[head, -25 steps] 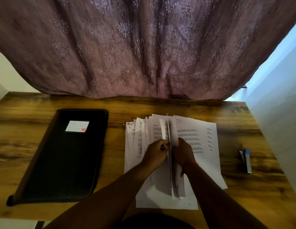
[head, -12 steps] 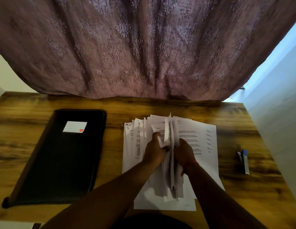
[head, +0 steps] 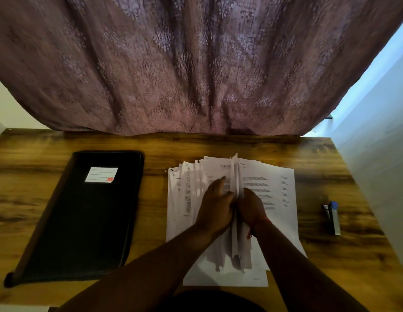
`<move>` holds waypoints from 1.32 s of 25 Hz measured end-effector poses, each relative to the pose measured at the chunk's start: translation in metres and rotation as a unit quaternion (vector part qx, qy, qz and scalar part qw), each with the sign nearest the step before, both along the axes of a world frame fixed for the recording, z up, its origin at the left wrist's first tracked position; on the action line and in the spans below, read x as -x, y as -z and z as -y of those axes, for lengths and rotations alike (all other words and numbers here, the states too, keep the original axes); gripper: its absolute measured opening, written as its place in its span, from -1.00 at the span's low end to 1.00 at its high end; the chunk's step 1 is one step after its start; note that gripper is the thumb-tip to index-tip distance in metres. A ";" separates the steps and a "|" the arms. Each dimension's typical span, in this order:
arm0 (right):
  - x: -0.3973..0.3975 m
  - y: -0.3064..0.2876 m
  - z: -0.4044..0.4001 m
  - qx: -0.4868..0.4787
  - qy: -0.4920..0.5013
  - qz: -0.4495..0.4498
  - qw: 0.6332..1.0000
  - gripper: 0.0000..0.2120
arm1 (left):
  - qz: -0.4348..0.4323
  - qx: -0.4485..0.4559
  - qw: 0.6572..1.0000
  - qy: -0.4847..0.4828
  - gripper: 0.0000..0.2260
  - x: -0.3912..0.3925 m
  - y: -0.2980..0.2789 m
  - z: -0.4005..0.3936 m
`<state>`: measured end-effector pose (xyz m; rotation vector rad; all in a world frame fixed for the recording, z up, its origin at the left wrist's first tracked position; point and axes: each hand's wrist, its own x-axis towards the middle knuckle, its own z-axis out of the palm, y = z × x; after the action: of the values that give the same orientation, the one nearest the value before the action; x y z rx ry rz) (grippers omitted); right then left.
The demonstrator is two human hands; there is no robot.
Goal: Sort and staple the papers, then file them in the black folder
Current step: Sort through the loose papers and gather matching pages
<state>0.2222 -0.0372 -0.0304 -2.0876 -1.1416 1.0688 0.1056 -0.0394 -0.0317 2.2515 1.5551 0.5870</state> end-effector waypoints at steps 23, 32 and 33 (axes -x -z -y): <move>-0.001 -0.005 0.002 0.000 0.011 0.001 1.000 -0.79 | 0.209 0.188 0.956 -0.081 -0.71 -0.002 -0.012 0.004; 0.001 -0.007 0.003 0.004 0.002 0.030 1.000 -0.66 | 0.191 0.257 0.931 -0.177 -0.80 0.005 -0.007 -0.010; 0.001 -0.007 0.003 0.005 0.002 0.031 1.000 -0.66 | 0.171 0.230 0.943 -0.168 -0.77 0.003 -0.007 -0.007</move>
<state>0.2211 -0.0400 -0.0233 -2.1435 -1.1634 1.0163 0.1024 -0.0323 -0.0243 1.4680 1.6874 0.5900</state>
